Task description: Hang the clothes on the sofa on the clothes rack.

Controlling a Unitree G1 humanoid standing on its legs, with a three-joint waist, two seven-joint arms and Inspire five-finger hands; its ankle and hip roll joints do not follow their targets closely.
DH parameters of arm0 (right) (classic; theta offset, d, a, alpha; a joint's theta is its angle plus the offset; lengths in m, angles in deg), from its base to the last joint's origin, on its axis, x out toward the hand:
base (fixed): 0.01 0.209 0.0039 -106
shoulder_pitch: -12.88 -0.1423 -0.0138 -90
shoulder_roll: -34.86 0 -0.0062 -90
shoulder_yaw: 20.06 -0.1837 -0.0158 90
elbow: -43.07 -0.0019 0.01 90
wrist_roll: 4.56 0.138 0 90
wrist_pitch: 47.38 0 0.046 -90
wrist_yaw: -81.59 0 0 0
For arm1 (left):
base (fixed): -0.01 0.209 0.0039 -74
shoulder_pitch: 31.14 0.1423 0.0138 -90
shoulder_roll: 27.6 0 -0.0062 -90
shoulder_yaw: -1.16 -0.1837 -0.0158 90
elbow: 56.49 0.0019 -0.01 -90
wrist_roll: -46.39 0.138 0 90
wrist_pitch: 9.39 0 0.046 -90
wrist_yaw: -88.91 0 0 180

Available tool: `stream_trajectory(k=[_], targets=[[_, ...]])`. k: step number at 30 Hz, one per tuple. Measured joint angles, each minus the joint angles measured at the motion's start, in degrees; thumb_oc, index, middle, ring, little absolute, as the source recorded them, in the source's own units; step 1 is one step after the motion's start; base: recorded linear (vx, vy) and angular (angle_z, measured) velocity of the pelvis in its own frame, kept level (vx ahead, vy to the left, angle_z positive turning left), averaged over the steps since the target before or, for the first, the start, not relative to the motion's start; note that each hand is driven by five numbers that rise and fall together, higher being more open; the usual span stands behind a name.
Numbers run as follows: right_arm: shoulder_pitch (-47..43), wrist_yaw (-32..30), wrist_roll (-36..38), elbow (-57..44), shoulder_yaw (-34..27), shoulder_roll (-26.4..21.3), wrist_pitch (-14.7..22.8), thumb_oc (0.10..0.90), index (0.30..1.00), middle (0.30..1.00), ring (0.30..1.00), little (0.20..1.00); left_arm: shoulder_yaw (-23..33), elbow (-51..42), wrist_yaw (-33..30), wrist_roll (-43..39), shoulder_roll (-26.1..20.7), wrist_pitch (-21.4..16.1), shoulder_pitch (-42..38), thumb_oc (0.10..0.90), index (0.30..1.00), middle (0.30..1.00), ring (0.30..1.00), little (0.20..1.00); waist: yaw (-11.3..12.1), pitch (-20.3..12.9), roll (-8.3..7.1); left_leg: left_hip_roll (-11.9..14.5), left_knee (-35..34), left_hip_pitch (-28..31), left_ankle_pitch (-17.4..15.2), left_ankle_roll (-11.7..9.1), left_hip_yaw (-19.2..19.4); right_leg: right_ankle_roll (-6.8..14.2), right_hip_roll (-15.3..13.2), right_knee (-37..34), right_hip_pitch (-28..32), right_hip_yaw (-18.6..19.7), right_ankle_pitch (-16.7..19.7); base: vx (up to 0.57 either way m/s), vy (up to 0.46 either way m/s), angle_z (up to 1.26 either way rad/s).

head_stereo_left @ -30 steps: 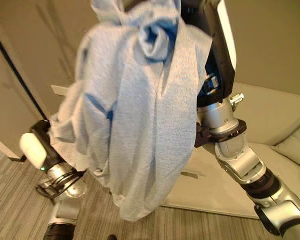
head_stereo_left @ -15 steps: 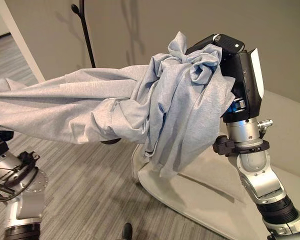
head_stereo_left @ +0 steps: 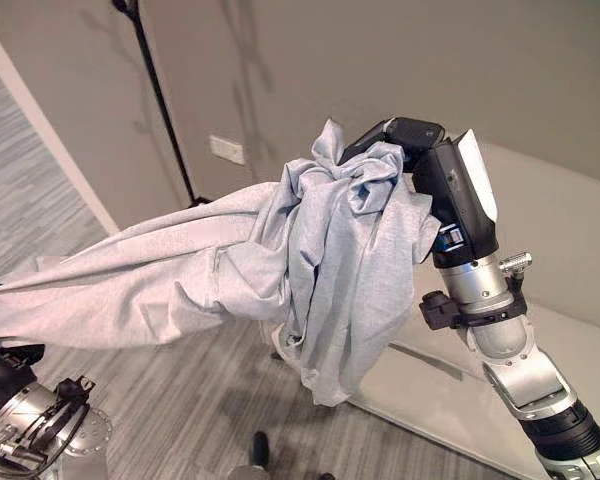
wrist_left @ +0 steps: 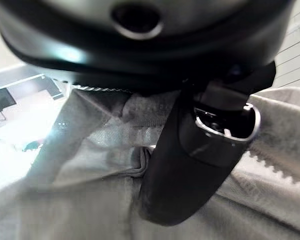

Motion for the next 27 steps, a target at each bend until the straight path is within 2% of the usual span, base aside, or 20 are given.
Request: stream_trajectory(k=[1, 2, 4, 5, 7, 8, 9, 10, 11, 12, 13, 14, 15, 17, 19, 20, 21, 22, 24, 27], targets=[[-0.3, -0.7, -4.9, 0.2, 0.0, -1.6, -2.0, 0.400, 0.300, 0.300, 0.300, 0.300, -1.6, -1.2, 0.4, -0.2, -0.1, -1.3, -2.5, 0.400, 0.300, 0.300, 0.300, 0.300, 0.9, 0.5, 0.07, -0.5, 0.3, 0.0, -1.3, 0.6, -0.8, -0.9, -2.1, -1.4, 0.6, -1.8, 0.6, -0.08, 0.301, 1.25], [0.8, -1.0, -7.7, 0.1, -0.1, -1.6, -2.1, 0.400, 0.300, 0.300, 0.300, 0.300, -1.3, -1.5, -0.2, -0.3, -0.3, -2.3, -2.3, 0.400, 0.300, 0.300, 0.300, 0.300, 0.2, 0.9, -0.67, 2.5, 1.0, 2.4, -4.1, -1.0, 0.1, 0.0, -3.6, -4.1, 3.2, -2.2, 1.9, -0.08, 0.489, 0.77], [1.7, -2.8, -9.3, 0.6, -2.9, 1.0, -1.9, 0.400, 0.300, 0.300, 0.300, 0.300, -3.5, -0.9, -1.1, -1.1, -0.5, -3.0, -4.5, 0.400, 0.300, 0.300, 0.300, 0.300, -3.1, 0.8, -0.10, 11.4, 1.2, 5.1, -6.1, -6.4, -6.1, 1.3, -4.4, -3.9, 4.6, -1.9, 2.7, -0.07, 0.668, 0.67], [1.9, -5.0, -9.3, 1.5, -3.5, 1.8, -1.9, 0.400, 0.300, 0.300, 0.300, 0.300, -6.0, -0.1, -1.1, -1.2, -0.5, -3.5, -5.6, 0.400, 0.300, 0.300, 0.300, 0.300, -4.4, 1.0, -0.47, 14.5, 0.1, 5.3, -5.5, -5.5, -5.5, 1.9, -5.1, -3.2, 4.7, -2.3, 2.3, -0.02, 0.734, 0.46], [2.1, -7.3, -9.4, 4.5, -4.9, 4.5, -2.2, 0.400, 0.300, 0.300, 0.300, 0.300, -10.9, 0.2, -0.8, -1.6, -0.4, -3.9, -6.4, 0.400, 0.300, 0.300, 0.300, 0.300, -5.5, 1.2, -0.68, 20.2, -1.4, 6.1, -3.7, -8.2, -6.3, 3.9, -5.6, -2.6, 4.2, 2.5, 3.0, 0.04, 0.757, -0.13], [1.8, -9.1, -9.2, 7.1, -5.2, 8.5, -4.4, 0.400, 0.300, 0.300, 0.300, 0.300, -15.5, 0.3, 0.3, -2.7, -0.8, -4.0, -7.3, 0.400, 0.300, 0.300, 0.300, 0.300, -5.5, 1.4, -0.37, 22.3, -5.3, 8.7, -2.7, -8.6, -10.5, 6.4, -6.8, -1.0, 3.4, 4.7, 3.1, 0.07, 0.552, -0.47], [1.8, -9.2, -9.3, 7.1, -5.2, 8.4, -5.0, 0.400, 0.300, 0.300, 0.300, 0.300, -16.7, 0.5, 0.9, -3.2, -0.3, -4.1, -7.2, 0.400, 0.300, 0.300, 0.300, 0.300, -5.5, 1.7, 0.42, 21.4, -5.1, 9.6, -1.7, -9.0, -11.9, 8.0, -7.7, -0.5, 3.3, 5.8, 3.5, 0.08, 0.581, -0.40], [2.7, -9.5, -9.7, 6.8, -5.3, 8.1, -5.0, 0.400, 0.300, 0.300, 0.300, 0.300, -18.4, 0.8, 2.1, -3.8, 0.3, -4.1, -7.3, 0.400, 0.300, 0.300, 0.300, 0.300, -7.0, 1.9, 1.32, 18.8, -2.8, 9.5, -7.1, -12.2, -11.0, 10.4, -10.4, -0.2, 4.0, 4.6, 3.3, 0.03, 0.524, 0.11], [4.3, -10.0, -10.0, 6.9, -5.4, 9.9, -5.0, 0.400, 0.300, 0.300, 0.300, 0.300, -18.7, 1.7, 3.3, -3.7, -0.8, -4.1, -8.2, 0.400, 0.300, 0.300, 0.300, 0.300, -7.7, 2.5, -2.11, 14.7, -2.6, 9.4, -6.6, -11.7, -11.5, 11.1, -14.4, 0.3, 3.8, 3.9, 4.2, 0.02, 0.533, 0.32], [7.3, -9.8, -11.2, 6.3, -6.3, 11.8, -5.7, 0.400, 0.300, 0.300, 0.300, 0.300, -20.4, 2.5, 4.2, -5.2, -1.1, -3.9, -9.6, 0.400, 0.300, 0.300, 0.300, 0.300, -6.7, 3.4, -4.79, 10.6, 3.0, 6.8, -9.5, -10.0, -11.0, 12.4, -17.7, 0.6, 3.9, 3.8, 8.9, -0.02, 0.505, 0.49], [12.2, -9.9, -12.1, 5.4, -7.9, 13.8, -5.9, 0.400, 0.300, 0.300, 0.300, 0.300, -23.2, 3.4, 5.0, -6.3, -1.0, -3.9, -10.5, 0.400, 0.300, 0.300, 0.300, 0.300, -5.0, 3.9, -5.58, 7.6, 10.7, 3.4, -13.8, -7.4, -11.1, 12.0, -20.3, 2.0, 4.0, 4.8, 12.5, -0.04, 0.344, 0.36], [14.8, -9.9, -12.3, 5.4, -8.2, 15.0, -6.4, 0.400, 0.300, 0.300, 0.300, 0.300, -25.0, 3.9, 5.5, -6.2, -0.9, -4.2, -10.0, 0.400, 0.300, 0.300, 0.300, 0.300, -4.1, 4.0, -5.34, 6.6, 14.0, 2.4, -15.5, -6.6, -12.2, 10.7, -22.0, 4.1, 4.2, 4.7, 13.8, -0.05, 0.487, 0.58], [15.9, -9.8, -13.0, 6.6, -7.7, 15.9, -7.1, 0.400, 0.300, 0.300, 0.300, 0.300, -25.6, 4.2, 6.7, -6.0, -1.5, -4.4, -9.4, 0.400, 0.300, 0.300, 0.300, 0.300, -4.6, 3.9, -5.94, 3.6, 17.0, 2.2, -16.2, -4.7, -12.5, 9.5, -23.2, 5.6, 4.5, 3.8, 16.9, -0.02, 0.495, 0.48], [15.0, -9.8, -14.6, 6.6, -7.1, 16.2, -9.1, 0.400, 0.300, 0.300, 0.300, 0.300, -25.0, 3.8, 7.5, -5.9, -4.8, -4.4, -9.2, 0.400, 0.300, 0.300, 0.300, 0.300, -4.3, 3.9, -6.49, 1.0, 19.3, 0.2, -16.9, -2.3, -11.4, 9.0, -26.3, 5.9, 3.1, 2.1, 24.3, 0.04, 0.516, 0.28], [11.7, -9.8, -17.5, 6.6, -5.7, 17.0, -9.6, 0.400, 0.300, 0.300, 0.300, 0.300, -20.5, 3.5, 7.6, -5.8, -6.9, -4.1, -8.0, 0.400, 0.300, 0.300, 0.300, 0.300, -2.9, 4.4, -7.04, -1.2, 19.1, 0.5, -16.7, 0.9, -8.1, 6.6, -29.1, 5.9, 0.0, -0.7, 32.6, 0.05, 0.435, -0.42], [11.1, -9.8, -19.0, 6.5, -4.9, 17.2, -9.6, 0.400, 0.300, 0.300, 0.300, 0.300, -17.0, 3.0, 7.5, -5.8, -6.3, -3.6, -7.1, 0.400, 0.300, 0.300, 0.300, 0.300, -2.9, 4.8, -6.63, -0.8, 15.9, 3.2, -15.4, 3.1, -7.4, 9.9, -26.9, 13.1, -2.2, -1.3, 21.1, -0.01, 0.336, -0.50], [11.3, -9.7, -19.9, 6.5, -4.6, 16.9, -9.3, 0.400, 0.300, 0.300, 0.300, 0.300, -14.8, 2.4, 7.4, -5.8, -5.7, -3.2, -5.8, 0.400, 0.300, 0.300, 0.300, 0.300, -3.3, 5.0, -6.26, -0.6, 11.8, 6.5, -13.5, 4.2, -6.7, 9.2, -22.1, 17.9, -2.7, -1.5, 11.7, -0.02, 0.319, -0.31], [11.3, -9.7, -20.1, 6.3, -4.5, 16.3, -9.1, 0.400, 0.300, 0.300, 0.300, 0.300, -14.0, 1.4, 7.4, -5.8, -5.5, -3.1, -4.3, 0.400, 0.300, 0.300, 0.300, 0.300, -3.8, 4.9, -6.39, -0.8, 9.1, 8.8, -12.3, 4.9, -6.2, 8.7, -18.5, 20.0, -2.8, -2.3, 7.6, -0.02, 0.250, -0.35], [10.5, -9.9, -20.2, 6.2, -4.6, 15.1, -8.0, 0.400, 0.300, 0.300, 0.300, 0.300, -14.0, -0.4, 7.3, -5.7, -5.4, -3.1, -1.7, 0.400, 0.300, 0.300, 0.300, 0.300, -3.5, 4.5, -6.98, -1.2, 5.1, 11.7, -11.2, 5.9, -2.9, 7.9, -10.8, 21.3, -4.6, -5.2, 2.3, 0.04, 0.183, -0.60], [11.0, -10.5, -20.4, 6.1, -5.0, 14.5, -7.5, 0.400, 0.300, 0.300, 0.300, 0.300, -14.7, -0.7, 7.6, -5.8, -2.3, -3.1, -1.5, 0.400, 0.300, 0.300, 0.300, 0.300, -5.6, 3.7, -8.19, -3.4, 2.1, 12.0, -10.7, 7.7, -1.6, 7.4, -5.3, 17.3, -8.4, -8.2, 1.3, 0.12, 0.138, -0.38]])
